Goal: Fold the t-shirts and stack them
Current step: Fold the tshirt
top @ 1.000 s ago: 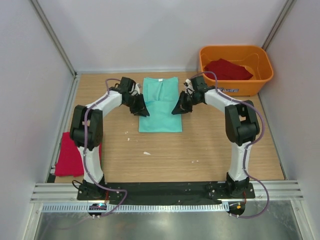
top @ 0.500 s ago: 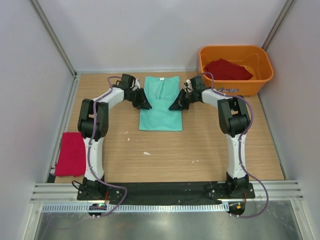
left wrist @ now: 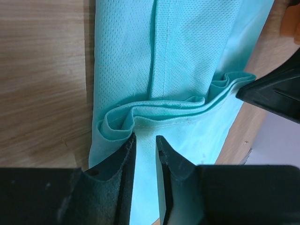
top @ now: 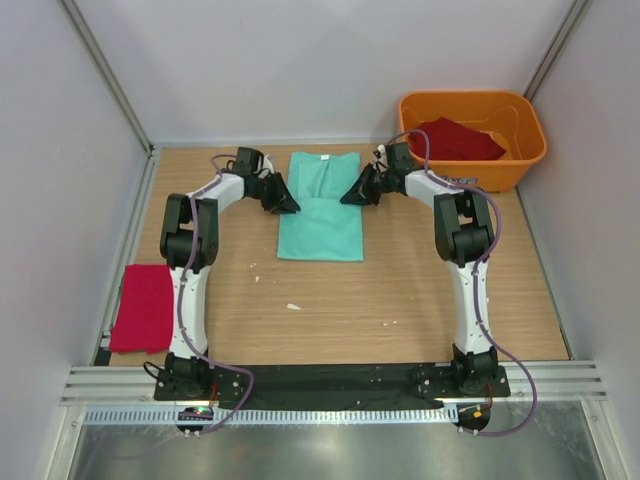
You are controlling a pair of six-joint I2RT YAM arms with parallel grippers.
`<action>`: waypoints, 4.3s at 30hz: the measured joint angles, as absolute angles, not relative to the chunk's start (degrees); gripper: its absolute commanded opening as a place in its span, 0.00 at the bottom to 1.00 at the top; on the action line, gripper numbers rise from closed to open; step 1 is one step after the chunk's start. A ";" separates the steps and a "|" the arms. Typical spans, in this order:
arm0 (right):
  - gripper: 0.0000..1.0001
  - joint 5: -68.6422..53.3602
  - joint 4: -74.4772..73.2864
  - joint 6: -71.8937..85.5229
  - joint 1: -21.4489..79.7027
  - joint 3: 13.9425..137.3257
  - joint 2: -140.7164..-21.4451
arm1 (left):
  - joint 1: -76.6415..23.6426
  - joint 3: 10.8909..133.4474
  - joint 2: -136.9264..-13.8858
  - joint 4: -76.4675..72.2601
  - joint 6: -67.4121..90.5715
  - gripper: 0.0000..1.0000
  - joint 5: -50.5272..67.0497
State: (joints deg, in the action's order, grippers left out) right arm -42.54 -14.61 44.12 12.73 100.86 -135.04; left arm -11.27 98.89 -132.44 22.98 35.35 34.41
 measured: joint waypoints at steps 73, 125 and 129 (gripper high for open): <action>0.54 -31.27 4.40 55.75 7.01 42.26 -97.14 | -16.73 55.53 -105.01 9.74 74.59 0.44 22.85; 0.01 -28.38 -5.45 46.22 13.39 44.23 -97.06 | -16.45 47.81 -99.92 8.14 67.16 0.00 23.77; 0.01 -26.11 -11.73 43.40 17.74 40.64 -88.23 | -20.56 40.23 -88.79 13.23 66.43 0.00 19.86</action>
State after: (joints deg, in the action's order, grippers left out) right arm -26.11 -11.73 43.40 17.74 40.64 -88.23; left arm -20.56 40.23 -88.79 13.23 66.43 19.86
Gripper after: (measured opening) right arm 0.028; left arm 0.012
